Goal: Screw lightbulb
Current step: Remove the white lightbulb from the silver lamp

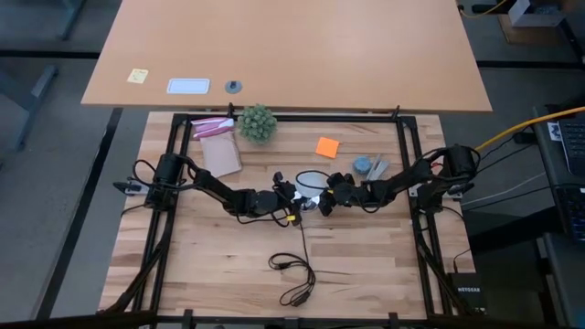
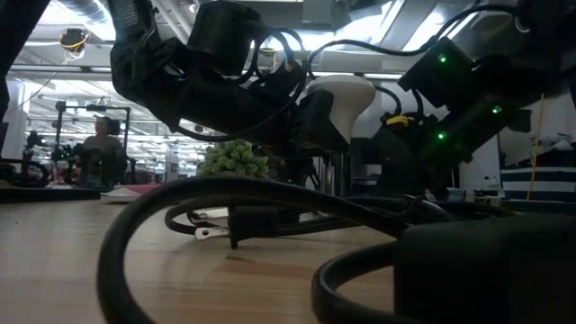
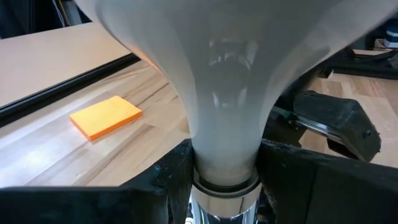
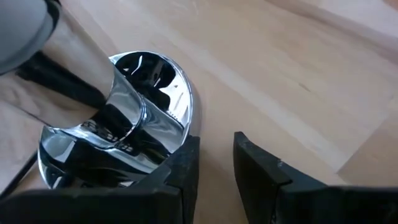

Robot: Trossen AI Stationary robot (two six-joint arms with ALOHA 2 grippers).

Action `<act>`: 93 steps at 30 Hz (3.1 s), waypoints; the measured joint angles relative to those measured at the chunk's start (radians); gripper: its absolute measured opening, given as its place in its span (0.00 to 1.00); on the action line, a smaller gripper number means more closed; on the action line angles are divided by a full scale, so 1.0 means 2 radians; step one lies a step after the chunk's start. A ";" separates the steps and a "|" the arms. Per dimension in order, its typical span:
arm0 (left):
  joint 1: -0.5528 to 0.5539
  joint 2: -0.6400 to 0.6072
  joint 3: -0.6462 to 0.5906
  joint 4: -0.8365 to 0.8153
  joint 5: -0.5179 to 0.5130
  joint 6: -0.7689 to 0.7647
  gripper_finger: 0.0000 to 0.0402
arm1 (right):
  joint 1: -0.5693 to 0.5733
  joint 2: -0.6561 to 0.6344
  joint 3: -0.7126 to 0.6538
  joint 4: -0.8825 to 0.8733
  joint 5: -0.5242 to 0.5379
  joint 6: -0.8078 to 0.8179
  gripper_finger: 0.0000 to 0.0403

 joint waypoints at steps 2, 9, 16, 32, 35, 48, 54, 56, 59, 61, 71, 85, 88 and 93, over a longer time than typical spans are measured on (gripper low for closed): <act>0.000 0.000 0.000 0.000 0.000 0.000 0.38 | 0.005 0.000 0.000 0.000 0.001 0.010 0.25; 0.000 0.000 0.000 -0.006 -0.002 -0.002 0.38 | 0.018 0.000 0.000 0.002 0.008 0.044 0.25; -0.001 0.000 0.000 -0.007 -0.004 -0.002 0.38 | 0.028 0.001 0.000 0.004 0.016 0.062 0.25; -0.002 0.000 0.000 -0.008 -0.017 -0.002 0.38 | 0.032 0.001 0.000 0.004 0.021 0.068 0.25; -0.005 0.000 0.000 -0.008 -0.019 -0.002 0.38 | 0.032 0.001 0.000 0.002 0.036 0.056 0.25; -0.013 0.000 0.000 -0.009 -0.026 -0.001 0.38 | -0.029 -0.045 0.001 0.008 0.079 -0.008 0.25; -0.013 0.000 0.000 -0.009 -0.026 -0.004 0.38 | -0.058 -0.060 0.001 0.012 0.069 -0.064 0.25; -0.013 0.000 0.000 -0.009 -0.026 -0.004 0.38 | -0.068 -0.060 0.001 0.010 0.038 -0.079 0.25; -0.014 0.000 0.000 -0.008 -0.026 -0.013 0.38 | -0.079 -0.060 -0.001 0.009 -0.009 -0.118 0.25; -0.014 0.000 0.000 -0.007 -0.026 -0.018 0.38 | -0.083 -0.060 -0.004 0.018 -0.028 -0.150 0.25; -0.014 0.001 0.000 -0.007 -0.026 -0.018 0.38 | -0.115 -0.060 -0.076 0.155 -0.116 -0.204 0.25; -0.014 0.001 -0.001 -0.001 -0.025 -0.018 0.38 | -0.103 0.035 -0.033 0.161 -0.090 -0.086 0.25; -0.014 0.001 -0.001 -0.001 -0.025 -0.019 0.38 | -0.090 0.058 -0.019 0.167 -0.085 -0.086 0.25; -0.014 0.001 0.000 -0.005 -0.025 -0.019 0.38 | -0.075 0.062 -0.017 0.167 -0.080 -0.083 0.25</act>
